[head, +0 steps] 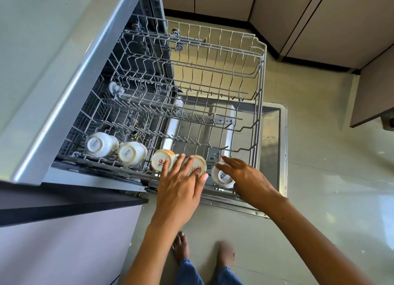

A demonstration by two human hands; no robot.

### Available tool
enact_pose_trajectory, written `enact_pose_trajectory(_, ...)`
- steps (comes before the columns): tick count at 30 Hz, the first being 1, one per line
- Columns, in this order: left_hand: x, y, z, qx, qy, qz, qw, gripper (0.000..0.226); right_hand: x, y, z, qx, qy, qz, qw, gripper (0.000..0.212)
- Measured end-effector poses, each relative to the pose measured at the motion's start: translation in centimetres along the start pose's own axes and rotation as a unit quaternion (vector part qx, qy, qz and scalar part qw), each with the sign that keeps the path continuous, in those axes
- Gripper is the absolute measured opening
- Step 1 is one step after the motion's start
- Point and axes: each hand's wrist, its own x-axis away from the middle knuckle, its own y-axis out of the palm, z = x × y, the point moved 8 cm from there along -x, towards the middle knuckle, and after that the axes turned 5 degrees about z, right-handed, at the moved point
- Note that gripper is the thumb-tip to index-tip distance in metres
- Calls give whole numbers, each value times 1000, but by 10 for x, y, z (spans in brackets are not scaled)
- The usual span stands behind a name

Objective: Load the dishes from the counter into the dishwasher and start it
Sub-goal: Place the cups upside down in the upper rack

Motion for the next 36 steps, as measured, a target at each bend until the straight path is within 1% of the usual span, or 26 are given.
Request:
enact_pose_trajectory(2, 0, 1, -1, 9, -2, 3, 1000, 62, 11, -8, 2, -53, 19, 84, 995, 75)
enact_pose_trajectory(5, 1, -2, -1, 27, -1, 15, 1000, 59, 33, -24, 12, -130, 56, 214, 967, 59)
enact_pose_trajectory(7, 3, -5, 0, 48, 2, 27, 998, 54, 50, -33, 15, -148, 69, 272, 948, 47)
enact_pose_trajectory(8, 5, -9, -1, 70, -1, 36, 997, 52, 58, -36, 15, -161, 77, 288, 941, 40)
enact_pose_trajectory(11, 19, -29, -2, 133, -27, 75, 988, 46, 73, -43, 8, -192, 88, 291, 933, 27)
enact_pose_trajectory(16, 61, -93, 7, 157, -54, 132, 977, 38, 79, -76, -22, -189, 54, 287, 937, 20)
enact_pose_trajectory(18, 84, -131, 14, 141, -51, 141, 979, 37, 84, -104, -46, -190, 18, 295, 936, 21)
enact_pose_trajectory(21, 124, -202, 19, 91, -64, 171, 979, 39, 102, -156, -100, -193, -43, 305, 932, 20)
enact_pose_trajectory(24, 178, -281, 19, 46, -107, 222, 968, 44, 131, -209, -167, -210, -128, 313, 918, 18)
enact_pose_trajectory(26, 213, -321, 15, 24, -136, 257, 957, 46, 145, -233, -210, -217, -187, 310, 907, 16)
enact_pose_trajectory(28, 257, -357, 11, -11, -176, 308, 935, 39, 157, -253, -258, -221, -251, 298, 894, 18)
enact_pose_trajectory(30, 304, -385, 4, -37, -232, 359, 903, 32, 165, -267, -307, -223, -312, 288, 878, 15)
enact_pose_trajectory(31, 322, -392, 2, -45, -256, 378, 889, 31, 167, -273, -326, -227, -329, 274, 875, 13)
enact_pose_trajectory(33, 370, -405, -8, -72, -320, 411, 851, 29, 174, -280, -379, -235, -390, 231, 860, 9)
enact_pose_trajectory(36, 441, -413, -18, -117, -408, 454, 784, 24, 189, -281, -452, -217, -468, 194, 834, 5)
